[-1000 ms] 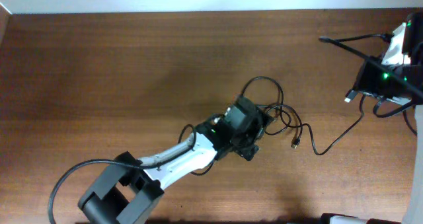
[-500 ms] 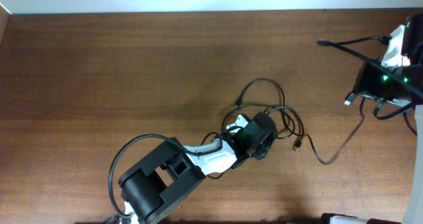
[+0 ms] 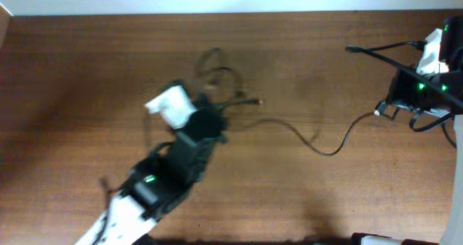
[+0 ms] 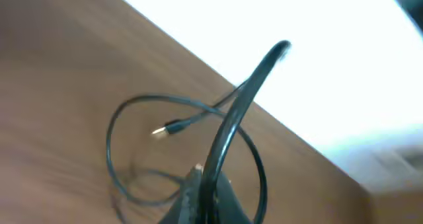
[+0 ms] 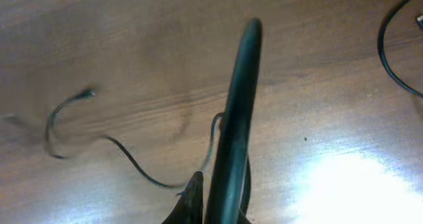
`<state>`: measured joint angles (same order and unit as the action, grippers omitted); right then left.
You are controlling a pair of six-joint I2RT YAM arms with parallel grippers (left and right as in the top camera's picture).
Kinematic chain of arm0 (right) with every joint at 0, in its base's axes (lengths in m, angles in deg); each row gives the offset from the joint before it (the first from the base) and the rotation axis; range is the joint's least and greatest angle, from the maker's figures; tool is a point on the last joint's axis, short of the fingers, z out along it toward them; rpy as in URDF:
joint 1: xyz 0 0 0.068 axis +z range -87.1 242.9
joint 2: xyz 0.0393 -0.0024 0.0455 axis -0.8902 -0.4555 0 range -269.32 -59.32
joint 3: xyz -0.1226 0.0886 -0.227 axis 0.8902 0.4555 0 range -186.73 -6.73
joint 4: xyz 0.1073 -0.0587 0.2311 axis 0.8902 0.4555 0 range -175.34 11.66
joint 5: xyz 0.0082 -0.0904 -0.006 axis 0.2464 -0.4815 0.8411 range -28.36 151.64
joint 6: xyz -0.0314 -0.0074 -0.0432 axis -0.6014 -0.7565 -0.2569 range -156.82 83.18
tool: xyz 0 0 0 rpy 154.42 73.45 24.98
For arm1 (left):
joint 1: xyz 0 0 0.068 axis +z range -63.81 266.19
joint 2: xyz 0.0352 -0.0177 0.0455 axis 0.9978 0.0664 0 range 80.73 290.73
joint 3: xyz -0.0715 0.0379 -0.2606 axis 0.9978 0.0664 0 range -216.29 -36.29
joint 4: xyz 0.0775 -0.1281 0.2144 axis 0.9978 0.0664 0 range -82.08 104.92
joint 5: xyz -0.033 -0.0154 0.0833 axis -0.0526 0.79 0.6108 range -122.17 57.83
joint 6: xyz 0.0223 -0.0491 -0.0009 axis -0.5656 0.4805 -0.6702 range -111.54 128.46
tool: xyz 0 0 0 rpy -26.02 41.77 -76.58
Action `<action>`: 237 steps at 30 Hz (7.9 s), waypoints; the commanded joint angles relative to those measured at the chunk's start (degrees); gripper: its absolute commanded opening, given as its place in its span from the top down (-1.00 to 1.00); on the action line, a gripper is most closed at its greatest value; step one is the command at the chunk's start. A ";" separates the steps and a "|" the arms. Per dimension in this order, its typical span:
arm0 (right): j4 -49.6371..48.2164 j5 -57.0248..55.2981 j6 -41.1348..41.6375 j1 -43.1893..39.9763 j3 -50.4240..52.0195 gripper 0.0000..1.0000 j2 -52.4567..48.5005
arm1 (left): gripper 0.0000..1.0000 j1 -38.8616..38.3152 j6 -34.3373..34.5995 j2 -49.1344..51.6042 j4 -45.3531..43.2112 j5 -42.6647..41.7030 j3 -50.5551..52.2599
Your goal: Untangle cables
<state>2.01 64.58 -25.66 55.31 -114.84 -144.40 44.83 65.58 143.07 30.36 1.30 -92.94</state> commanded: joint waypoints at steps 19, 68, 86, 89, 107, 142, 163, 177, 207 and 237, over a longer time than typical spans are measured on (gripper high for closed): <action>-30.75 1.38 -0.42 -0.44 -0.28 0.92 0.22 | 1.00 17.90 -22.47 -0.15 26.71 -22.01 0.55; 7.82 50.42 -68.19 26.64 -0.76 -0.93 -10.51 | 1.00 17.90 -64.54 -8.33 4.13 -59.89 0.37; -10.43 4.11 -22.29 27.71 -0.74 0.92 -10.54 | -0.97 17.90 -52.28 -7.39 8.72 -52.59 0.39; -15.32 -13.14 -6.25 26.86 -0.76 0.92 -10.54 | -0.98 17.90 -44.57 -7.30 8.70 -39.60 0.39; -74.12 -15.61 -4.72 -23.37 -0.74 0.92 -37.81 | -0.97 17.90 -44.30 -7.28 16.35 -37.94 0.39; -4.22 9.92 -3.39 24.52 0.33 -0.98 -7.34 | -0.98 17.90 -44.33 -7.28 17.77 -37.94 0.39; -4.22 9.94 -3.37 24.85 0.33 -0.98 -7.34 | -0.97 17.90 -44.30 -7.28 17.77 -37.94 0.39; -4.22 9.92 -3.39 24.83 0.33 -0.98 -7.34 | -0.97 17.92 -46.97 -9.35 23.17 -37.86 0.46; -4.22 9.92 -3.37 24.85 0.33 -0.98 -7.34 | -0.97 31.08 -52.92 -51.71 -23.93 -36.00 56.13; -4.22 9.92 -3.37 24.85 0.33 -0.98 -7.34 | -0.97 37.64 -65.79 -62.10 -17.64 -33.68 56.17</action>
<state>-2.16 74.77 -28.68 79.83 -114.45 -151.52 82.31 -0.93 81.57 12.39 -32.77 -36.94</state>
